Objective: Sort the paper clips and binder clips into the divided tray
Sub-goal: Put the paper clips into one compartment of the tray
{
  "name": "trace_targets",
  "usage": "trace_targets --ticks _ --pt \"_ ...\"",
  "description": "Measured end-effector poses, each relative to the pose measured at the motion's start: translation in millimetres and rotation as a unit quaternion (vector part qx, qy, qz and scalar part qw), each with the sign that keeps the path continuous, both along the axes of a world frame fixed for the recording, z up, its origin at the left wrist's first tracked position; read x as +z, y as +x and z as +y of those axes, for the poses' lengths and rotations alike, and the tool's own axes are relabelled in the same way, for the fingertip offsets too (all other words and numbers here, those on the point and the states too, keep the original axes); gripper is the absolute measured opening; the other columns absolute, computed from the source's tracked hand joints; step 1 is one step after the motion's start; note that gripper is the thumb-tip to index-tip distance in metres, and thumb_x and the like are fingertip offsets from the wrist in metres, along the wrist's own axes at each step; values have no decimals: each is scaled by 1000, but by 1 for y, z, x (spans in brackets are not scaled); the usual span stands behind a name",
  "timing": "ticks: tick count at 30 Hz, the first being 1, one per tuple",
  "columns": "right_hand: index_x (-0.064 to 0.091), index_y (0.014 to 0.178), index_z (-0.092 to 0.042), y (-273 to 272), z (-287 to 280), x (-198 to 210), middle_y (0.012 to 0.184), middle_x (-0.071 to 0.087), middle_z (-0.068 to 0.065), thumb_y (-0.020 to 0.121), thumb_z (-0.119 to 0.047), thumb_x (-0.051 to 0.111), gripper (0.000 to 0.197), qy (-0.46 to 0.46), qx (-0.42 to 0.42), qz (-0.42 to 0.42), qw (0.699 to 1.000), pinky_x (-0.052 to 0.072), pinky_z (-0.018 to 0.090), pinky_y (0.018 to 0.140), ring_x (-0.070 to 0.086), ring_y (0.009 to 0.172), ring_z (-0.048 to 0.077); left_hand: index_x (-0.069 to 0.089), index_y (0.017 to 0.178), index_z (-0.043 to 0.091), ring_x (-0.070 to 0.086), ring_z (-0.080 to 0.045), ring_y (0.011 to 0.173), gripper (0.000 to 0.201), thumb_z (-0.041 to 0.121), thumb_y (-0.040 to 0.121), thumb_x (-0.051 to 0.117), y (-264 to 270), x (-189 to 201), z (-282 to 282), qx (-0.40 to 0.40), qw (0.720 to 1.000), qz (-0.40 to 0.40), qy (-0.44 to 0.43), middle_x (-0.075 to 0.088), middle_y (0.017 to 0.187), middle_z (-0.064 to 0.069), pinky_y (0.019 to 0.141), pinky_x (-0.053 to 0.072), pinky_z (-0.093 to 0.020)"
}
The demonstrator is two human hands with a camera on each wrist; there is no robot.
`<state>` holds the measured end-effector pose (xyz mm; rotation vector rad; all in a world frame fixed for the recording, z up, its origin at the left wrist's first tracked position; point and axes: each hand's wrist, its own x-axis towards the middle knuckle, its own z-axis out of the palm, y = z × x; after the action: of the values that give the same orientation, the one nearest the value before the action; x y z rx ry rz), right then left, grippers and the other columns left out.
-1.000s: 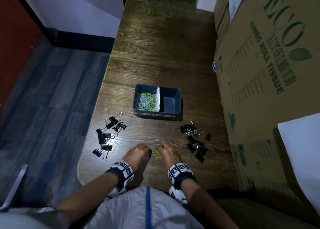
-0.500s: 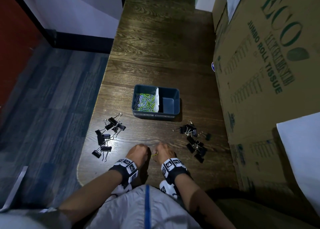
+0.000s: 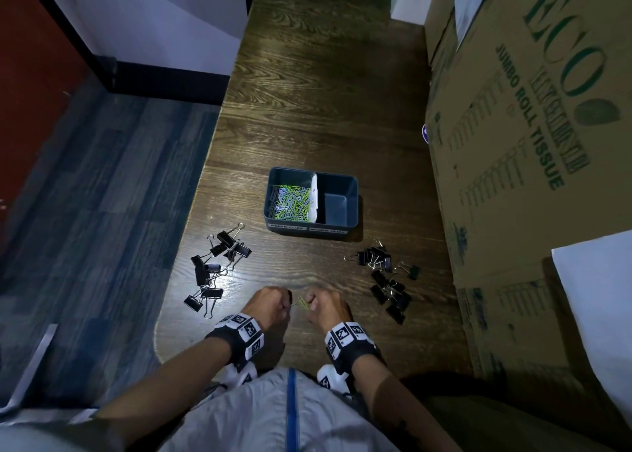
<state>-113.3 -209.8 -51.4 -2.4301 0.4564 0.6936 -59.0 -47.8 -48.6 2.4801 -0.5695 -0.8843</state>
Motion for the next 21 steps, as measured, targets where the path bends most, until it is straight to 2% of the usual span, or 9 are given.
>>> trace_targets --ticks 3,5,7,9,11,13,16,18,21 --pt "66 77 -34 -4 -9 9 70 64 -12 74 -10 66 25 11 -50 -8 999 55 26 71 67 75 16 61 72 30 63 -9 69 27 6 74 72 6 -3 13 45 999 15 -19 65 72 9 68 52 -18" --pt "65 65 -36 -8 -17 12 62 61 -17 73 -12 68 25 9 -81 -10 997 54 23 70 67 72 12 57 63 34 63 1 60 38 0 72 71 13 -1 19 62 997 -2 -55 66 63 10 62 50 -11" --pt "62 58 -39 -10 -22 12 58 59 -19 72 -9 72 34 19 -95 -21 995 53 22 67 66 68 9 59 60 32 59 7 54 36 -2 69 65 29 17 17 72 992 -39 -100 66 58 9 58 44 -7" --pt "67 62 -36 -11 -26 14 59 61 -15 69 -4 75 34 39 -100 -43 993 48 21 64 62 63 8 67 67 20 58 7 54 25 -5 70 64 50 46 8 66 985 -47 -153 67 62 7 60 45 -10" --pt "74 69 -25 -7 -29 20 62 65 -8 67 -1 77 25 58 -110 -48 991 45 20 63 60 61 8 69 76 7 59 5 61 12 -6 75 67 76 73 -1 55 980 -56 -182 68 71 5 62 46 -8" --pt "73 72 -24 0 -31 25 67 68 -6 69 -4 77 20 59 -117 -29 991 47 19 63 62 66 9 68 82 9 61 0 68 10 -1 80 68 100 95 -12 75 977 -72 -184 66 76 7 63 47 -9" --pt "71 73 -26 17 -30 36 71 65 -11 75 -8 75 19 61 -125 -25 990 49 24 69 66 80 16 66 80 15 61 -4 65 13 3 79 71 135 106 -26 121 964 -123 -204 66 73 6 65 51 -15" --pt "73 78 -25 31 -31 50 69 63 -12 77 -6 74 19 60 -114 -45 991 44 21 68 64 76 13 66 82 15 61 -8 64 13 5 78 74 152 105 -33 158 955 -130 -217 66 72 2 69 54 -23" --pt "73 78 -23 57 -33 74 65 63 -13 79 -3 72 20 69 -111 -93 987 41 18 64 57 64 1 68 92 14 62 -10 71 14 12 80 76 158 95 -34 169 958 -122 -197 67 78 1 71 53 -24"
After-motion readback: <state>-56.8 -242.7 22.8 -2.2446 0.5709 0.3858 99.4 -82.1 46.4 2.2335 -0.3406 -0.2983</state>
